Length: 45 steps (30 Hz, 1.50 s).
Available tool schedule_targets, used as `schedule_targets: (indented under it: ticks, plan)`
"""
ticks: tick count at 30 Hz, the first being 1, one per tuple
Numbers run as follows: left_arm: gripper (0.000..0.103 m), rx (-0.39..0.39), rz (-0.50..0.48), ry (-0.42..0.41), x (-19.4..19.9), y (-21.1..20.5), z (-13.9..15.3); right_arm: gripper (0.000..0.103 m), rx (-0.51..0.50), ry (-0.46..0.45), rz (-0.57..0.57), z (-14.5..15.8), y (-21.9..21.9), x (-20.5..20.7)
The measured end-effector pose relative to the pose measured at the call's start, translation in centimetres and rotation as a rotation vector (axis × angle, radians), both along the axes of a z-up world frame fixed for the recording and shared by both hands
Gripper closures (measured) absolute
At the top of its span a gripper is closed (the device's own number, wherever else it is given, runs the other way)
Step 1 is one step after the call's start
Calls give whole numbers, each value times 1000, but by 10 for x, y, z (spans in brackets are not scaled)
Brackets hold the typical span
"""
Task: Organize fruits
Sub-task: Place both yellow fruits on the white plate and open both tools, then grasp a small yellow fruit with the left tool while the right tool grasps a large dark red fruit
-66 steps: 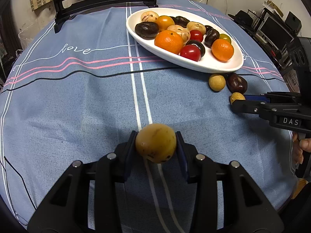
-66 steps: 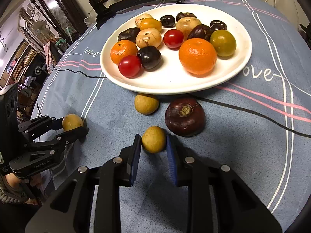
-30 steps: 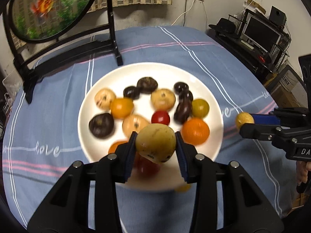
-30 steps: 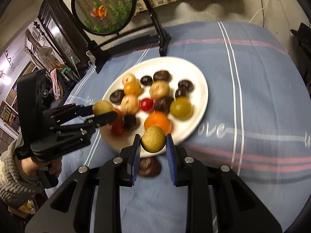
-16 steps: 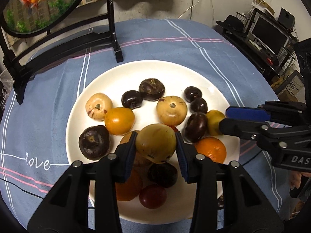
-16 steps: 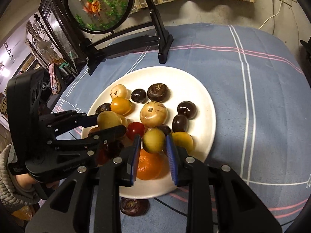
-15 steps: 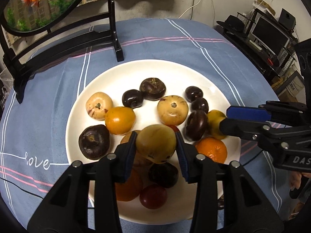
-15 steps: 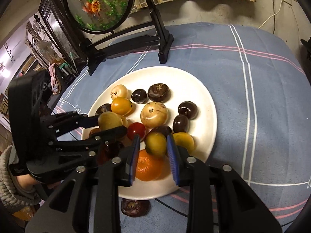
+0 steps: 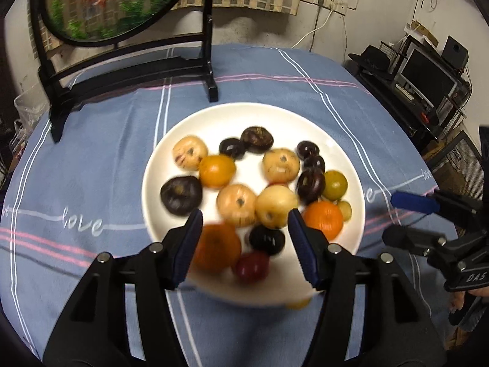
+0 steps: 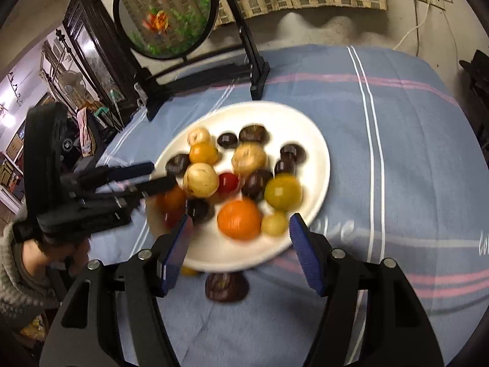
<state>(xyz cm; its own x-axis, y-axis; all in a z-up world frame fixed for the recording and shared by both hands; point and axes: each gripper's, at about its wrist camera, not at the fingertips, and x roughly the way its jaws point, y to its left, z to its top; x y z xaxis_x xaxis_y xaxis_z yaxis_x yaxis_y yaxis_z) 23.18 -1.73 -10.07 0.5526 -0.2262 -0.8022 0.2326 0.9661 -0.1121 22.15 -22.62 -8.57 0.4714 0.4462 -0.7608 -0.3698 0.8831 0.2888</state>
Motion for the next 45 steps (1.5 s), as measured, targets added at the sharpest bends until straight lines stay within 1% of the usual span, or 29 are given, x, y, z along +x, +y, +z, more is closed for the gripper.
schedule_targets:
  ticks: [5,10,13,20,23,25,28,30,32,34,35,36,40,45]
  plan:
    - [44,-8,-6,31,-33,7,-8,37,-12,50,-9,-15,-7,-35]
    - [44,-5,-45,76,-65,-1,-25,37,-15,94,-32,-28,-17,-62]
    - [43,-1,-74,95,-75,-9,-36,37,-5,111,-47,-33,-22,-73]
    - [43,-17,-85,97,-70,-26,-51,37,-14,119,-64,-36,-30,-89]
    - [45,-12,-84,98,-64,-30,-56,37,-14,128,-80,-37,-37,-92]
    - [50,-6,-82,105,-59,-32,-60,37,-13,136,-89,-38,-42,-93]
    - [53,-10,-67,111,-52,-31,-64,37,-5,148,-104,-39,-50,-95]
    - [56,-25,-69,119,-49,-31,-66,37,-5,152,-108,-41,-52,-95]
    - [58,-20,-76,121,-47,-35,-67,37,-3,158,-107,-42,-53,-93]
    - [68,-27,-84,124,-47,-38,-68,37,-5,161,-99,-43,-52,-92]
    - [70,-29,-88,125,-48,-39,-69,37,-6,162,-94,-44,-51,-91]
    - [74,-26,-96,125,-48,-42,-70,37,-8,163,-88,-44,-50,-91]
    - [75,-20,-108,114,-51,-42,-70,37,-22,161,-67,-45,-44,-87]
    - [75,-22,-78,104,-58,-28,-63,37,-49,133,-17,-43,-25,-74]
